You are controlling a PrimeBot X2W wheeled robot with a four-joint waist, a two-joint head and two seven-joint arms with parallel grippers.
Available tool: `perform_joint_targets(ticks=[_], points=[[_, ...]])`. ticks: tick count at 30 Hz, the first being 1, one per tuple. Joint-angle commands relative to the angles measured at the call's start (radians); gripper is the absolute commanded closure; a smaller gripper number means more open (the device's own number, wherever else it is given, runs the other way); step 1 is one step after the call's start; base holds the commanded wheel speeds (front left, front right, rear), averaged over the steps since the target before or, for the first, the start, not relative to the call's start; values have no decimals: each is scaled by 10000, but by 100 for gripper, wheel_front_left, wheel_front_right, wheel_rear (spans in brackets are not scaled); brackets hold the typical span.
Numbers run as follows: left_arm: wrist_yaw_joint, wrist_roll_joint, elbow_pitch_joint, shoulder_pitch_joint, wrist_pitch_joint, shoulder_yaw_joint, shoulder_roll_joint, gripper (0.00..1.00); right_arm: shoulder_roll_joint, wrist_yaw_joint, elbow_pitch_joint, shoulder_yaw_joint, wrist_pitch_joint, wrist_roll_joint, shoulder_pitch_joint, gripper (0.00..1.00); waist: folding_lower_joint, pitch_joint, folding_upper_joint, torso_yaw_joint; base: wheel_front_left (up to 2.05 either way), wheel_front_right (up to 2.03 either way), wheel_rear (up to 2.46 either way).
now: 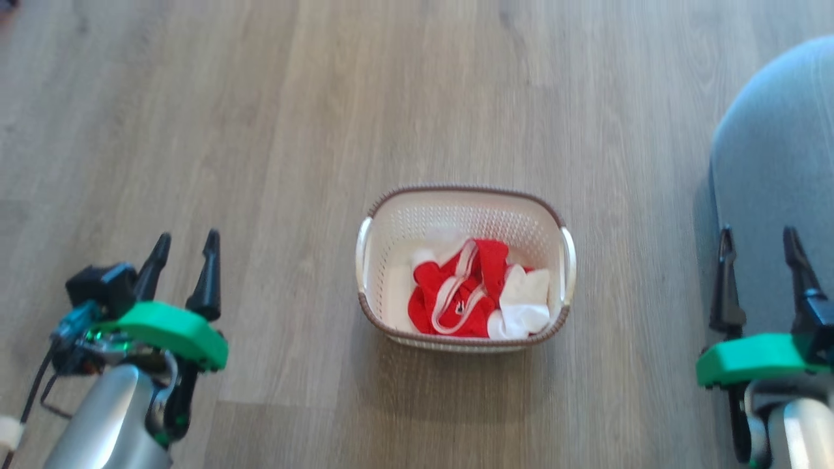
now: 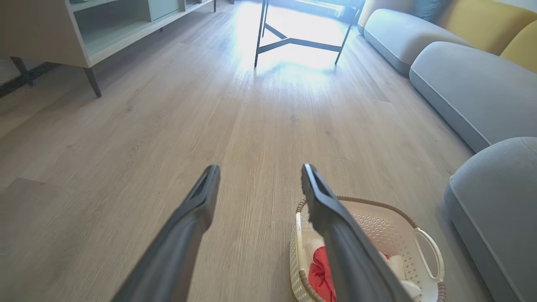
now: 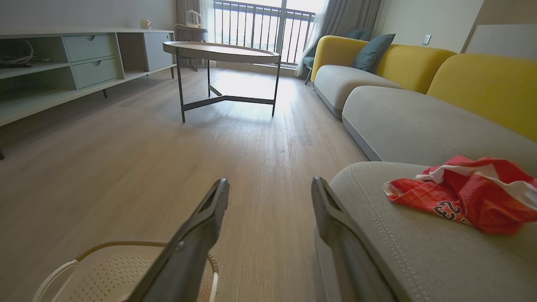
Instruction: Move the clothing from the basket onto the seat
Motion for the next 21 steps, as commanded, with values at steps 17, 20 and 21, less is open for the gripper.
perform_joint_targets(ticks=[17, 20, 21], points=[[229, 190, -1595, 1256, -25, 736, 751, 0, -229, 69, 406, 323, -49, 432, 1287, 0, 1, -1513, -1, 87, 0, 0, 0], [213, 205, -1640, 1212, 16, 663, 752, 0, -183, 69, 442, 395, -49, 457, 1319, 0, 1, -1529, -1, -79, 0, 0, 0], [215, 209, -1650, 1204, 23, 650, 758, 0, -175, 69, 454, 415, -49, 459, 1327, 0, 1, -1535, -1, -138, 0, 0, 0]])
